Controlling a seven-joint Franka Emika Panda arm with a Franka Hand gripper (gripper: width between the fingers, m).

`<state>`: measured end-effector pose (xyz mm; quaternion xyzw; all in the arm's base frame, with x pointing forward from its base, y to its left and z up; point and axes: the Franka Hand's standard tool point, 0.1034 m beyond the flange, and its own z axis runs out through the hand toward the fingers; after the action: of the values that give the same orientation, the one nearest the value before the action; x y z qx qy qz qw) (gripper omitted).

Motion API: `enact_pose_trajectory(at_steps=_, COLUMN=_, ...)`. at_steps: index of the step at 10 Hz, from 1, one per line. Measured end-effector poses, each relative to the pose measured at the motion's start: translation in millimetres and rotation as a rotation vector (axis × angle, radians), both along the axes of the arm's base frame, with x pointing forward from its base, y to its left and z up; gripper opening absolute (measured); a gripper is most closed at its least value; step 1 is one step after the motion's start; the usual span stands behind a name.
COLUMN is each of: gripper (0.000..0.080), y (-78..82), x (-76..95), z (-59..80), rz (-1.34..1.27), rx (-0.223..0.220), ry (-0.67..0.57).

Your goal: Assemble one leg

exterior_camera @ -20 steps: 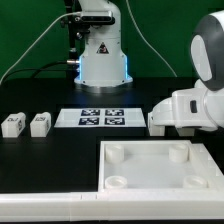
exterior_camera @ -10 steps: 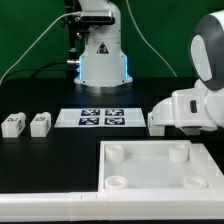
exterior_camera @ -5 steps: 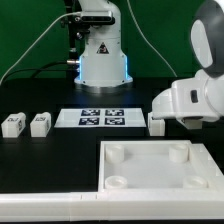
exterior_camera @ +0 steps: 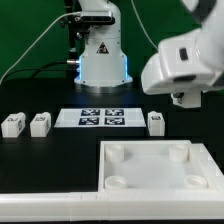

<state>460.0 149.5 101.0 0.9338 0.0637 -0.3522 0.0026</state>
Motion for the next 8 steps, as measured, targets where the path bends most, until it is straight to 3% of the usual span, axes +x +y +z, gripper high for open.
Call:
enact_pose_trajectory(at_steps=2, gripper=0.0293, y=-19.8, x=14.5, z=23.1, rz=-0.045, rx=0.032, ry=-0.247)
enact_pose_trajectory(at_steps=3, gripper=0.0293, y=-25.0, x=20.3, z=26.2, rz=-0.064, rx=0.043, ry=-0.354)
enact_pose_trajectory(at_steps=8, gripper=0.0293, y=-19.9, x=26.1, z=23.1, rz=-0.074, rx=0.114, ry=-0.805)
